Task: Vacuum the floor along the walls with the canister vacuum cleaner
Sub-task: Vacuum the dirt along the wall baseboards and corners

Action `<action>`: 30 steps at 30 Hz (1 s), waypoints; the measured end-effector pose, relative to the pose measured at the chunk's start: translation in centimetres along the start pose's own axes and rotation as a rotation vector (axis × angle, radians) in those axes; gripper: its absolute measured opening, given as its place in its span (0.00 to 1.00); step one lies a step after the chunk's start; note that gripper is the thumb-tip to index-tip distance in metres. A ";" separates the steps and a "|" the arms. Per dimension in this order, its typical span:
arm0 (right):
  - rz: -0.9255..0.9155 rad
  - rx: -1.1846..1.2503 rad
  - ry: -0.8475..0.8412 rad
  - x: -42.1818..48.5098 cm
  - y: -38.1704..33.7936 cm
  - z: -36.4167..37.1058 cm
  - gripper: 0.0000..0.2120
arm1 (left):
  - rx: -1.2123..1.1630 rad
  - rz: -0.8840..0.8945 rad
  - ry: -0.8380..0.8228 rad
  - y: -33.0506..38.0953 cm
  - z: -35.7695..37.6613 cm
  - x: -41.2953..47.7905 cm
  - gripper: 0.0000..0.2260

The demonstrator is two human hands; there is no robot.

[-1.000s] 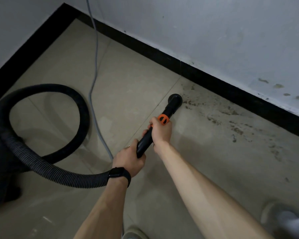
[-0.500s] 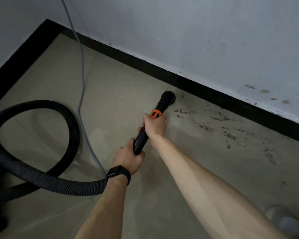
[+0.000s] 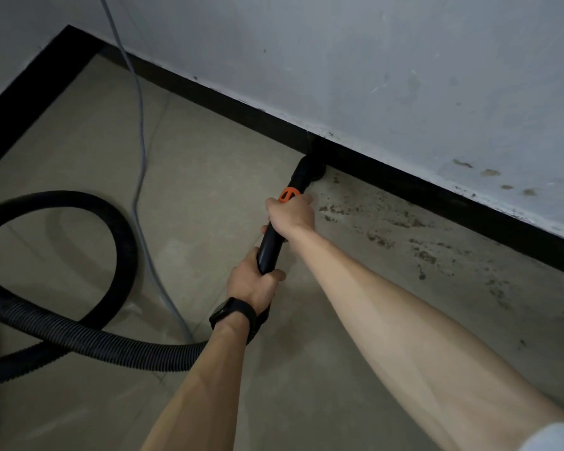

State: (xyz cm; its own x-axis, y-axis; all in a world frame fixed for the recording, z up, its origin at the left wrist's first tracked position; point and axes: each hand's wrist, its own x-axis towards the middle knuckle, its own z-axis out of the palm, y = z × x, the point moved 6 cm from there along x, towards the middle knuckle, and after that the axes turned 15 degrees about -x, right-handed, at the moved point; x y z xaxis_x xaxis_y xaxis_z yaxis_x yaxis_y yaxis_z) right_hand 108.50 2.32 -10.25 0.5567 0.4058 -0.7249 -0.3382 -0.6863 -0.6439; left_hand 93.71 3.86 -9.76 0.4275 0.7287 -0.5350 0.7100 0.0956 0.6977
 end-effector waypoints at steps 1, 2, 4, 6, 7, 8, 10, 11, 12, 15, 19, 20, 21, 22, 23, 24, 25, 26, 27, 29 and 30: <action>0.008 0.057 -0.003 0.0 0.3 -0.1 0.20 | 0.058 0.023 0.000 0.2 -0.1 -0.1 0.12; 0.013 0.109 -0.002 -0.2 0.6 -0.1 0.21 | 0.122 0.052 0.000 0.5 -0.3 -0.3 0.11; 0.023 0.191 0.001 -0.8 1.2 0.3 0.20 | 0.242 0.104 0.005 0.5 -1.0 -0.7 0.10; 0.033 0.252 -0.007 -1.9 2.1 1.5 0.20 | 0.315 0.123 0.011 -0.1 -2.2 -1.6 0.10; 0.039 0.277 -0.017 -2.5 2.6 2.3 0.20 | 0.338 0.119 0.013 -0.7 -2.9 -2.1 0.10; 0.044 0.301 -0.029 -3.2 3.1 3.1 0.20 | 0.358 0.112 0.014 -1.4 -3.6 -2.6 0.10; 0.053 0.325 -0.040 -4.6 4.3 4.7 0.20 | 0.394 0.104 0.014 -2.9 -5.0 -3.7 0.11; 0.058 0.330 -0.042 -5.3 4.8 5.4 0.19 | 0.410 0.105 0.013 -3.6 -5.6 -4.3 0.11; 0.064 0.334 -0.041 -6.0 5.4 6.0 0.18 | 0.422 0.108 0.013 -4.3 -6.1 -4.9 0.11; 0.084 0.389 -0.032 -7.9 7.4 7.2 0.16 | 0.468 0.124 0.011 -6.3 -7.0 -6.4 0.11; 0.120 0.551 -0.027 -10.1 10.6 7.7 0.17 | 0.606 0.217 -0.036 -7.7 -6.8 -8.4 0.09; 0.132 0.590 -0.017 -10.6 11.5 7.5 0.17 | 0.635 0.237 -0.054 -7.9 -6.6 -8.9 0.09; 0.138 0.619 -0.003 -10.9 12.3 7.3 0.17 | 0.666 0.250 -0.073 -8.0 -6.2 -9.3 0.10; 0.138 0.642 0.015 -11.2 13.0 6.9 0.14 | 0.699 0.261 -0.088 -8.1 -5.8 -9.8 0.11; 0.133 0.661 0.035 -11.5 13.6 6.4 0.11 | 0.733 0.271 -0.100 -8.1 -5.3 -10.1 0.12; 0.126 0.675 0.055 -11.7 13.9 5.8 0.07 | 0.757 0.282 -0.108 -7.9 -4.8 -10.3 0.13; 0.119 0.680 0.070 -11.7 14.1 5.4 0.05 | 0.770 0.292 -0.112 -7.8 -4.3 -10.5 0.14; 0.112 0.676 0.077 -11.6 14.0 5.0 0.04 | 0.773 0.297 -0.108 -7.6 -3.8 -10.6 0.14; 0.111 0.668 0.077 -11.4 13.8 4.7 0.04 | 0.770 0.297 -0.099 -7.4 -3.5 -10.5 0.14; 0.116 0.654 0.061 -10.7 13.2 4.5 0.04 | 0.764 0.286 -0.087 -7.2 -2.9 -10.4 0.13; 0.113 0.646 0.053 -10.4 12.9 4.4 0.04 | 0.755 0.280 -0.082 -7.1 -2.7 -10.3 0.13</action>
State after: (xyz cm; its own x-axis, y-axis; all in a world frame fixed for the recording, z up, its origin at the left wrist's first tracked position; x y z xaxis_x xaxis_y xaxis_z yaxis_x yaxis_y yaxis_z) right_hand 95.02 -8.12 -12.10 0.5222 0.3104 -0.7944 -0.7750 -0.2160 -0.5939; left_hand 82.79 -2.46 -7.93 0.6642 0.6029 -0.4420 0.7444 -0.5878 0.3169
